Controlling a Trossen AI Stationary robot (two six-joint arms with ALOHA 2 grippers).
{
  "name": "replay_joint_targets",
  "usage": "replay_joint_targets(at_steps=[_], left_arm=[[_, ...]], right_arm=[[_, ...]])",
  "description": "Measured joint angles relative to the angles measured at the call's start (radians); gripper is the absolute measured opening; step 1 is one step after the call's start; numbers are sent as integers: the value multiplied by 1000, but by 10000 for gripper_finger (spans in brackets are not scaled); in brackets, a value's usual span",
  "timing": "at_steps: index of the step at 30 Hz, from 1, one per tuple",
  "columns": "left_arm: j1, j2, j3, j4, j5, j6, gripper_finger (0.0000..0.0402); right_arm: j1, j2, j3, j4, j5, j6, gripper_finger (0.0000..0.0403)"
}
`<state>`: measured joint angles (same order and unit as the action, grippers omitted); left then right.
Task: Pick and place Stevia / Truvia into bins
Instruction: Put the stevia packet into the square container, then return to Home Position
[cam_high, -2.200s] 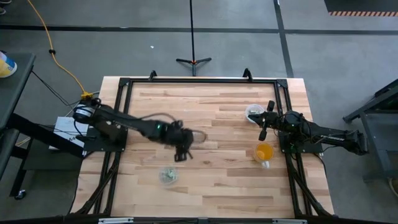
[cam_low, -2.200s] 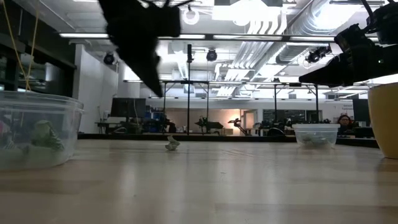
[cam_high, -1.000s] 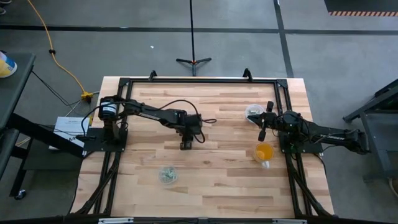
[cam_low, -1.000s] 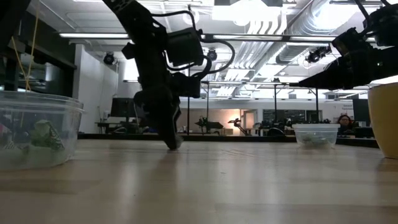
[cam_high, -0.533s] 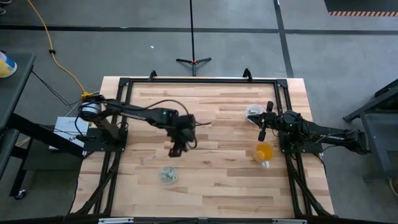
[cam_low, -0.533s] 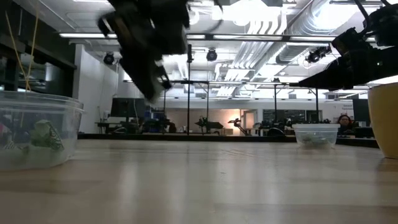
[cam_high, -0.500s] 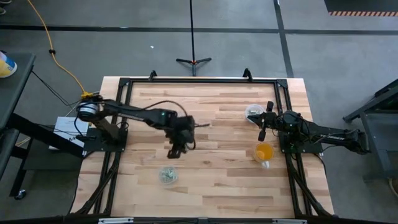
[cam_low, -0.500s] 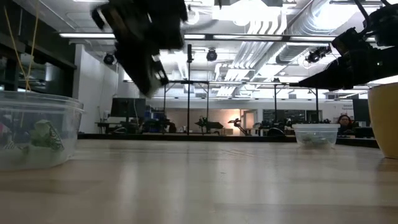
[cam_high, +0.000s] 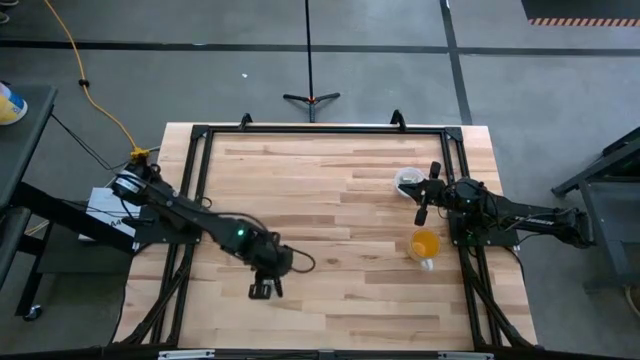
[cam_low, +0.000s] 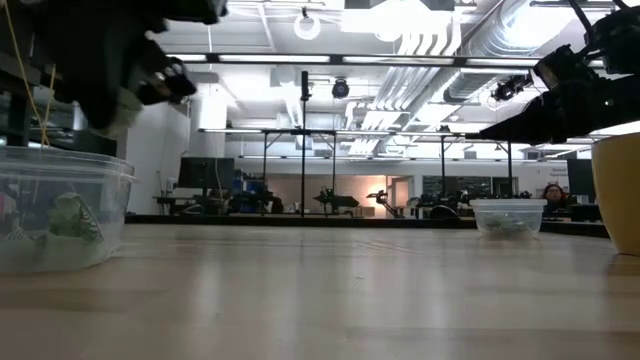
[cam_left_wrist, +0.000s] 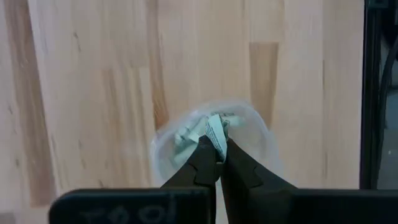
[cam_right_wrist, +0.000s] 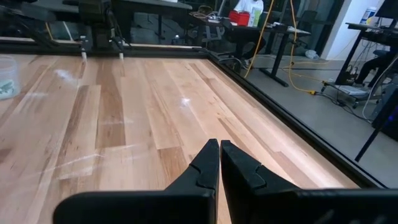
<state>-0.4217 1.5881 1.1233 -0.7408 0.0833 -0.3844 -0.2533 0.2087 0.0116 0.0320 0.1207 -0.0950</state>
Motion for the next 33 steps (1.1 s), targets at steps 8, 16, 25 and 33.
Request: replay_joint_targets(at_steps=[8,16,25,33], left_arm=[[-43,-1,0,-44,-73,-175,119],[-18,-29,-9,-40,-439,-109,169],[187,-271,-334,376,-569,150,172],[451,-597,-686,872,-291,389,172]], right_arm=[[0,0,0,6,1,-1,7],[0,0,-1,9,1,-2,7],[0,1,-1,8,0,0,7],[0,0,-1,9,0,1,7]])
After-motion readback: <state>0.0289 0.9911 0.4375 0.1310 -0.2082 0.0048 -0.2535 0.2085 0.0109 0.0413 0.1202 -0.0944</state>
